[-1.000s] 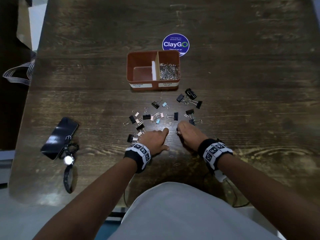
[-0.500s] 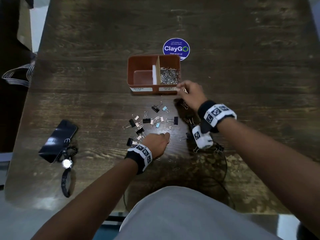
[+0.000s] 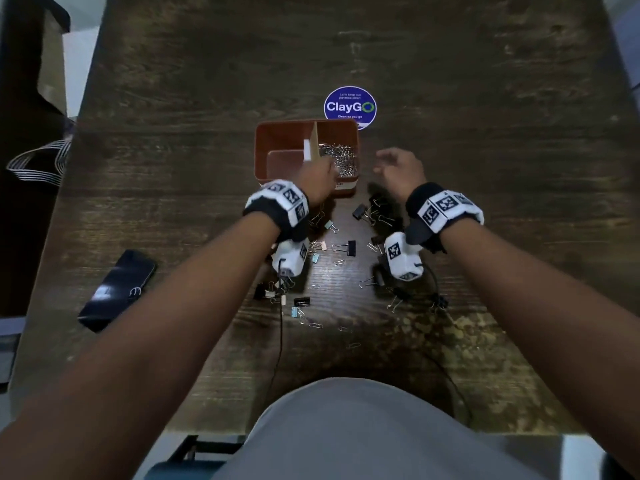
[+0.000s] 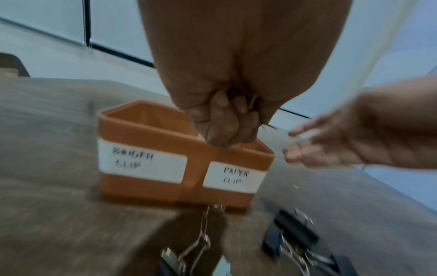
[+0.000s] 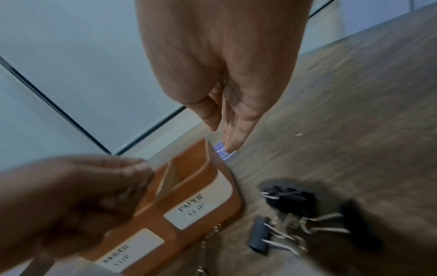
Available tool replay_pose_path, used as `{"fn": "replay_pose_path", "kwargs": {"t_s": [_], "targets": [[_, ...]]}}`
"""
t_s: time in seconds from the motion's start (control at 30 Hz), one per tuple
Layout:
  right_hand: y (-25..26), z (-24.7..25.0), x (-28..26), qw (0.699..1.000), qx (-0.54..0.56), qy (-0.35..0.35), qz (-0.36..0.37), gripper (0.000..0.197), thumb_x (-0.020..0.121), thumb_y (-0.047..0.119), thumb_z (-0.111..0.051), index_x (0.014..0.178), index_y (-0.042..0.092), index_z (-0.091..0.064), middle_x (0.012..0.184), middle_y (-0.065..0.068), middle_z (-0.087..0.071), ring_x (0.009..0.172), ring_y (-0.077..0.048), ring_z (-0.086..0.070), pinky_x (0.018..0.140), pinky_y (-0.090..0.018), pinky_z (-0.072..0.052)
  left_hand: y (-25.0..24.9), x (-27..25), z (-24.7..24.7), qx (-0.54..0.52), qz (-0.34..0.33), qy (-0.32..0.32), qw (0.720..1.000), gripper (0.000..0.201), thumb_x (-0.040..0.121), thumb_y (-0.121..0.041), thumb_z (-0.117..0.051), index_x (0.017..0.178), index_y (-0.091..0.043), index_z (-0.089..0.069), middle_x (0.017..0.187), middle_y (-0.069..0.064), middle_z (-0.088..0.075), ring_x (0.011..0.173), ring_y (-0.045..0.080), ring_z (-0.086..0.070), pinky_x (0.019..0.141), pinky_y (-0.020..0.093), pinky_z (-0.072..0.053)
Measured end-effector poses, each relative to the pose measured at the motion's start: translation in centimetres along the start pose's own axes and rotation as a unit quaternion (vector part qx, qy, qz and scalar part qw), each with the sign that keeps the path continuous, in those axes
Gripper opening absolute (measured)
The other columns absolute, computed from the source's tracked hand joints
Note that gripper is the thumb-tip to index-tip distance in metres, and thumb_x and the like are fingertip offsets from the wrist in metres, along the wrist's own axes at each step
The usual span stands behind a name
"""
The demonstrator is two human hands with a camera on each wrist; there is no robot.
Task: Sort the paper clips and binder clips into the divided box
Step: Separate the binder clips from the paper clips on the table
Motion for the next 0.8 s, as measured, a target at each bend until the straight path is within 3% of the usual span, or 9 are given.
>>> {"fn": "replay_pose_path", "kwargs": {"t_s": [0.1,0.2,0.3,0.37,0.43,0.53,0.63,0.73,0.8], "targets": [[-3.7,0.8,-1.2,1.0,0.006,0.004,-0.016,0.035,0.088,0.002,-0.052,0.115,0.02,-0.064,0.121,-0.001,-0.065,0.111,-0.016,-0.061,0.104,-0.038,-0.045,-0.7,2.6,1.8,-0.024,0.027,-0.006,0.999,0.032,0.104,-0.026,-0.041,0.095,0.0,-0.058,0.093,0.011,-0.061,0.081,0.023,-0.057,0.068,0.028,-0.047],[-6.2,1.3,-2.7,0.999,0.002,0.008,-0.033,0.027,0.089,0.004,-0.057,0.107,0.023,-0.065,0.117,0.001,-0.066,0.112,-0.016,-0.059,0.105,-0.039,-0.044,0.1,4.5,2.4,-0.056,0.059,-0.003,0.997,0.04,0.103,-0.029,-0.041,0.099,0.002,-0.065,0.1,0.019,-0.069,0.093,0.031,-0.067,0.088,0.038,-0.053],[-8.0,1.2,-3.9,0.999,-0.01,0.021,-0.033,0.02,0.091,0.006,-0.057,0.107,0.017,-0.065,0.112,0.002,-0.064,0.111,-0.015,-0.057,0.105,-0.037,-0.043,1.3,4.7,2.1,-0.122,0.09,0.001,0.989,0.034,0.101,-0.023,-0.042,0.087,-0.005,-0.066,0.102,0.026,-0.068,0.097,0.036,-0.067,0.091,0.046,-0.053],[-8.1,0.6,-4.7,0.998,-0.045,0.034,-0.01,0.019,0.092,0.005,-0.056,0.105,0.014,-0.066,0.111,0.001,-0.064,0.105,-0.011,-0.057,0.104,-0.032,-0.042,1.6,4.1,1.9,-0.136,0.097,0.001,0.986,0.032,0.101,-0.022,-0.043,0.097,-0.001,-0.067,0.109,0.025,-0.067,0.103,0.035,-0.065,0.096,0.045,-0.051],[-7.7,-0.6,-5.5,0.993,-0.099,0.06,0.024,0.019,0.093,0.005,-0.054,0.106,0.013,-0.065,0.109,0.004,-0.06,0.093,-0.002,-0.054,0.096,-0.024,-0.042,1.1,2.7,2.3,-0.111,0.074,-0.029,0.991,0.031,0.101,-0.026,-0.045,0.117,-0.007,-0.065,0.113,0.013,-0.068,0.104,0.025,-0.065,0.099,0.032,-0.048],[-6.7,-3.5,-6.2,0.964,-0.21,0.111,0.117,0.017,0.092,0.007,-0.056,0.105,0.013,-0.066,0.113,-0.002,-0.06,0.101,-0.012,-0.056,0.094,-0.024,-0.044,-0.5,-0.5,2.0,-0.078,-0.006,-0.081,0.994,0.024,0.099,-0.021,-0.051,0.118,-0.014,-0.064,0.105,0.003,-0.068,0.089,0.017,-0.066,0.085,0.029,-0.054],[-6.8,-6.5,-7.1,0.926,-0.296,0.153,0.178,0.017,0.09,0.008,-0.058,0.105,0.013,-0.065,0.112,-0.004,-0.06,0.102,-0.019,-0.058,0.089,-0.031,-0.05,-0.5,-3.6,-2.3,-0.004,-0.037,-0.021,0.999,0.016,0.097,-0.015,-0.053,0.107,-0.012,-0.065,0.097,0.001,-0.064,0.083,0.016,-0.061,0.078,0.027,-0.054],[-6.8,-7.8,-7.6,0.896,-0.368,0.129,0.213,0.021,0.087,0.005,-0.058,0.107,0.011,-0.059,0.107,-0.008,-0.06,0.092,-0.025,-0.06,0.072,-0.031,-0.049,1.0,-6.3,-7.6,0.093,-0.032,0.046,0.994,0.016,0.098,-0.02,-0.05,0.095,-0.012,-0.064,0.085,-0.001,-0.06,0.075,0.015,-0.058,0.073,0.03,-0.054],[-7.0,-8.0,-7.9,0.883,-0.4,0.108,0.221,0.022,0.084,0.002,-0.057,0.105,0.008,-0.057,0.103,-0.012,-0.063,0.088,-0.029,-0.061,0.068,-0.031,-0.045,1.9,-7.8,-10.6,0.162,-0.038,0.062,0.984,0.022,0.098,-0.024,-0.049,0.093,-0.01,-0.064,0.088,0.004,-0.06,0.075,0.019,-0.056,0.071,0.034,-0.053]]}}
Point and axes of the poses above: each hand's wrist, its own x-axis towards the middle knuckle, its own z-axis out of the back of the hand, y = z × x, the point moved 9 cm from there along x, towards the middle knuckle
